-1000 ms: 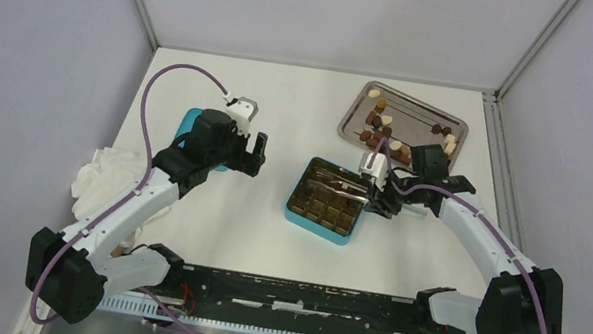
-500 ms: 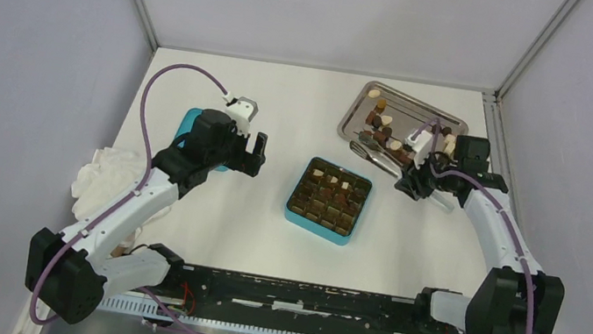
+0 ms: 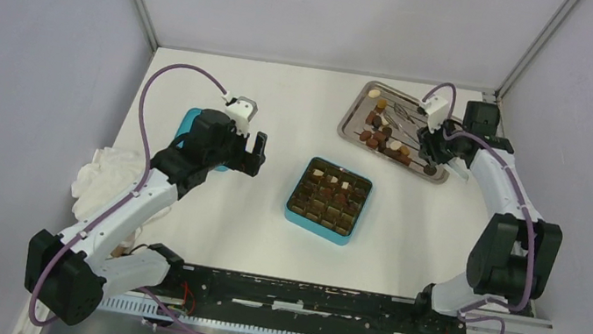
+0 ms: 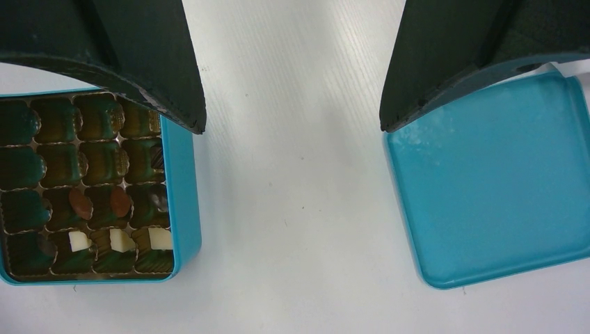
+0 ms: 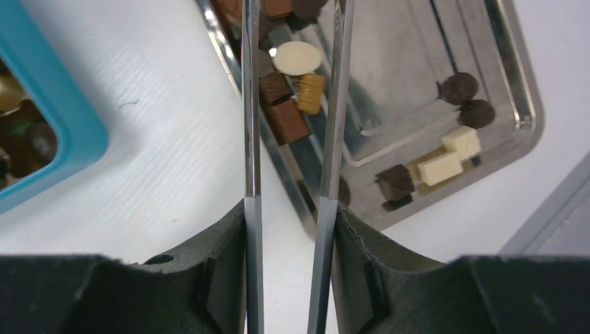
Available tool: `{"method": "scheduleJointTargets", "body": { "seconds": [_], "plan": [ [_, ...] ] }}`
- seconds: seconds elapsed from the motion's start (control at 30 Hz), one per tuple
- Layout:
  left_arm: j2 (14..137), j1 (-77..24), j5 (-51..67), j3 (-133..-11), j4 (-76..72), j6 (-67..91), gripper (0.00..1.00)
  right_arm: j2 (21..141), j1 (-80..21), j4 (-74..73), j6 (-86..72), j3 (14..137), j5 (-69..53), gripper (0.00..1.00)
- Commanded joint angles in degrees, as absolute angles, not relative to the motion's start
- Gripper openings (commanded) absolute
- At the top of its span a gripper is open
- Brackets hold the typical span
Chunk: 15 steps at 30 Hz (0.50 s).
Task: Pack the chocolate
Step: Pick up the fake chocolate from the plate.
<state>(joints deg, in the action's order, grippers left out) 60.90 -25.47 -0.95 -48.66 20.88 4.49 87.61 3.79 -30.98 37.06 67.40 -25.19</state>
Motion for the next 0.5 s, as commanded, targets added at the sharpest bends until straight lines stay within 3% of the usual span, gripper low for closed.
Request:
{"method": "scheduleJointTargets", "body": {
  "seconds": [0.0,0.47],
  "plan": [
    [59.44,-25.23,-0.26,-49.29,18.89,2.20,0.99,91.78,3.78,-30.91,34.99,74.33,-18.64,0.45],
    [59.50,-25.23,-0.26,-49.36,18.89,2.20,0.98,104.60,3.58,-38.31,35.82,86.56,-16.18,0.45]
  ]
}}
